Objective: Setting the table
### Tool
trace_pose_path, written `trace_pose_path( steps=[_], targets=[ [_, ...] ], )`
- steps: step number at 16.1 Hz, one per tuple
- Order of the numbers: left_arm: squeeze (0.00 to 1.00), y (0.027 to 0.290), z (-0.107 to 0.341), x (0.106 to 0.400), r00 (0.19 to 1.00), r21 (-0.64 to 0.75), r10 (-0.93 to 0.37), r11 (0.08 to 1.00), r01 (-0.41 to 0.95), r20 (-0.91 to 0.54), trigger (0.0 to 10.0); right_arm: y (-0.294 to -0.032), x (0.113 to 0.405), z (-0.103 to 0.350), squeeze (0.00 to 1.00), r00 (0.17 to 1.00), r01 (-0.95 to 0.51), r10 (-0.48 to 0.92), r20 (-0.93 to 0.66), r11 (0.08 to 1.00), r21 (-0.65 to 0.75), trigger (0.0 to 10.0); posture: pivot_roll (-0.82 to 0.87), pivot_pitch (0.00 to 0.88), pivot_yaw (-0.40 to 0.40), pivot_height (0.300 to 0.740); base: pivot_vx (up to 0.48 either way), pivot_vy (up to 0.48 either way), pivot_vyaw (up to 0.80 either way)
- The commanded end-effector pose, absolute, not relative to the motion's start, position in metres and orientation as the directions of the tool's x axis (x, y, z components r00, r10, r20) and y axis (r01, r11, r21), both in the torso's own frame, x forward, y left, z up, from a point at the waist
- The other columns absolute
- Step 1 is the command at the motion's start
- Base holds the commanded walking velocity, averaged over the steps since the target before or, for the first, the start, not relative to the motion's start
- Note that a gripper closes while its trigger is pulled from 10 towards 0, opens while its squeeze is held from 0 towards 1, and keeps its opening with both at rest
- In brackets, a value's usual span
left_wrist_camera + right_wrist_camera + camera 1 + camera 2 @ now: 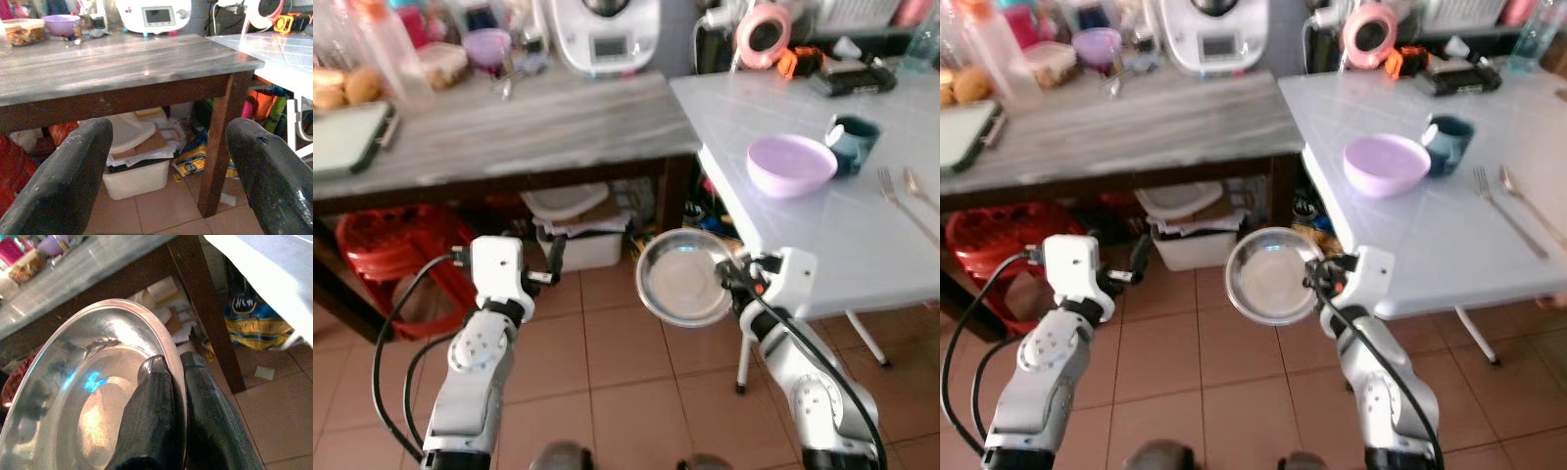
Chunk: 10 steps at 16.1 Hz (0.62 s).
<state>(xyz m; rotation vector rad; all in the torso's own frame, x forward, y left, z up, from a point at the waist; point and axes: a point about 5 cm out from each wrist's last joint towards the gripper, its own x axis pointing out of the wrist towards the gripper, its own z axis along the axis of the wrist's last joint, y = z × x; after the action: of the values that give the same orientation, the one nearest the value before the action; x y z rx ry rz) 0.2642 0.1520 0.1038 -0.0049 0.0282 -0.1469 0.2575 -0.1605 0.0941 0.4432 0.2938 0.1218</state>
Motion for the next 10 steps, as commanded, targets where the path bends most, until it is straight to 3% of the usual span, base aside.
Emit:
trace_pose_path(
  steps=[1,3,9,10],
  targets=[
    [0.00,0.1630,0.1059,0.2672,0.994,0.020,-0.103,0.994,0.103,-0.021,10.0,-0.1526,0.2614,0.1029,0.00,0.961,-0.087,0.192,-0.201,0.895,0.437,10.0,-0.03,0.000,0.025,0.740,0.000,0.480,0.00],
    [0.00,0.1623,0.1093,0.2684,0.994,0.015,-0.113,0.994,0.113,0.005,10.0,-0.1548,0.2623,0.1046,0.00,0.966,-0.085,0.180,-0.186,0.900,0.427,10.0,-0.03,0.000,0.027,0.740,0.000,0.240,0.00],
    [0.00,0.1619,0.1132,0.2693,0.989,0.037,-0.147,0.989,0.146,0.035,10.0,-0.1597,0.2638,0.1067,0.00,0.977,-0.066,0.141,-0.162,0.916,0.396,10.0,-0.03,0.000,0.025,0.740,0.000,0.000,0.77],
    [0.00,0.1624,0.1138,0.2694,0.987,0.035,-0.153,0.988,0.152,0.042,10.0,-0.1608,0.2642,0.1071,0.00,0.979,-0.060,0.130,-0.157,0.919,0.390,10.0,-0.03,0.000,0.025,0.740,0.000,0.000,0.00]
  ],
)
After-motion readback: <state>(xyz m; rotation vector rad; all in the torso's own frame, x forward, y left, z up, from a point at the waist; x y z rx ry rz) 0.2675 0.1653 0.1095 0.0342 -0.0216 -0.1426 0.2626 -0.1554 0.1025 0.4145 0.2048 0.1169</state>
